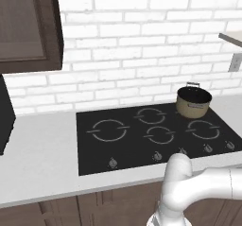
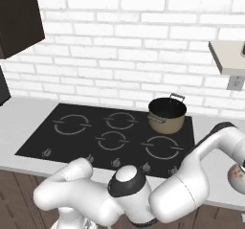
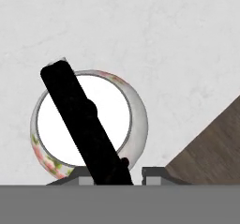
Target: Pick the kettle from the counter and place it on a stove burner. Then turn the burner on.
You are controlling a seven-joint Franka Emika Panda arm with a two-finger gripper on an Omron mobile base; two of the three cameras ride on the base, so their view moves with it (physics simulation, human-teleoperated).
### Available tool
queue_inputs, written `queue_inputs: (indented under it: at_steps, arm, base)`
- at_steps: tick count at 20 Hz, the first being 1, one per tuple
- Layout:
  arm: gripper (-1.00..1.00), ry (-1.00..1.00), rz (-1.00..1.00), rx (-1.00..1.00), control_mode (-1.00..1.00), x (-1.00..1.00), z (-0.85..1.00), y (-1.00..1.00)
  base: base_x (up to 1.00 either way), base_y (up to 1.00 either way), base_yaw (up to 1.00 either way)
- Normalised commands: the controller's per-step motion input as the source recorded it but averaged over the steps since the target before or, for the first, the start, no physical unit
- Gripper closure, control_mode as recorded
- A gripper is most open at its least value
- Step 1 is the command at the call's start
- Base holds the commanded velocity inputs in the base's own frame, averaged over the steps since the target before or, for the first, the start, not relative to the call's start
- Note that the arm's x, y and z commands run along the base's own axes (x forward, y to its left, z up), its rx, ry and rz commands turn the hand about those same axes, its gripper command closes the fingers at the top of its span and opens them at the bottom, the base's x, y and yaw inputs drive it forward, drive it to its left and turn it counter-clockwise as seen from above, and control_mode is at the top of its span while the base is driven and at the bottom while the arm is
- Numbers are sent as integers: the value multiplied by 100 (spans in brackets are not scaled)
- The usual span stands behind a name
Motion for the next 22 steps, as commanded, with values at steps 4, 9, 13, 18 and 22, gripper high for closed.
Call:
queue_inputs:
  at_steps: [4,9,13,18,22]
  arm:
    - [100,-6,0,0,-100,0,0,9]
    - [100,-18,-1,0,-100,-5,3,35]
    - [100,-40,0,3,-100,-51,63,87]
    - [100,-49,-1,4,-100,-52,73,100]
    - [100,-59,-9,0,-100,-38,55,100]
  base:
    - [0,0,0]
    - [0,0,0]
    - [0,0,0]
    - [0,0,0]
    - [0,0,0]
